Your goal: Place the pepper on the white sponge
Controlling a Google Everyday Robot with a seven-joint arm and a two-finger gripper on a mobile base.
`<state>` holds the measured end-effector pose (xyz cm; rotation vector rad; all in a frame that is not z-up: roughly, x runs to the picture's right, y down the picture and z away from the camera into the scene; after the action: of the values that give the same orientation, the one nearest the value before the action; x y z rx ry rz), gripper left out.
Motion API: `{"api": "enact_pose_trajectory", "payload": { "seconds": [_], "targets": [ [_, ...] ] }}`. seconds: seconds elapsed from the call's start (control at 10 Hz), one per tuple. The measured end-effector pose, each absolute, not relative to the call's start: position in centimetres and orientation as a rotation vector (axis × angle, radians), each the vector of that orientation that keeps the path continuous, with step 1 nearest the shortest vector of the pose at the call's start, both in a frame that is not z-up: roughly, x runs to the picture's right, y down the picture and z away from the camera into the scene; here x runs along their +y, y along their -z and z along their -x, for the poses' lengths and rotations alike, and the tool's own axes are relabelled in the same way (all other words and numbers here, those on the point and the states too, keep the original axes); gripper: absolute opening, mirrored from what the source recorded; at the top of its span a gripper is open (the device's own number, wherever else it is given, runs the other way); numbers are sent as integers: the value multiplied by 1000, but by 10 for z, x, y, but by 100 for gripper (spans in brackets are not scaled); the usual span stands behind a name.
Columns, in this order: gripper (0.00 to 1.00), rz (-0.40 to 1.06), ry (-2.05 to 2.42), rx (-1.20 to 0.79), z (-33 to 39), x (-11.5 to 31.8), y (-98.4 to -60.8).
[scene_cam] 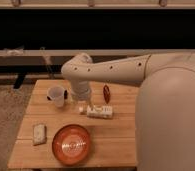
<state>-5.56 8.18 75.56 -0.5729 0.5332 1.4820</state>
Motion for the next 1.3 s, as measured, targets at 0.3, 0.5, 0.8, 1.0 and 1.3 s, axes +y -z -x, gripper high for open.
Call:
{"api": "enact_pose_trajectory", "payload": {
  "seconds": [0.3, 0.5, 0.8, 1.0, 1.3],
  "targets": [
    [65, 574, -1503, 526, 4, 53, -813],
    [65, 583, -1502, 520, -24, 36, -850],
    [65, 620, -1489, 504, -61, 21, -916],
    [65, 644, -1467, 508, -79, 21, -954],
    [65, 661, -1425, 521, -75, 25, -976]
  ]
}}
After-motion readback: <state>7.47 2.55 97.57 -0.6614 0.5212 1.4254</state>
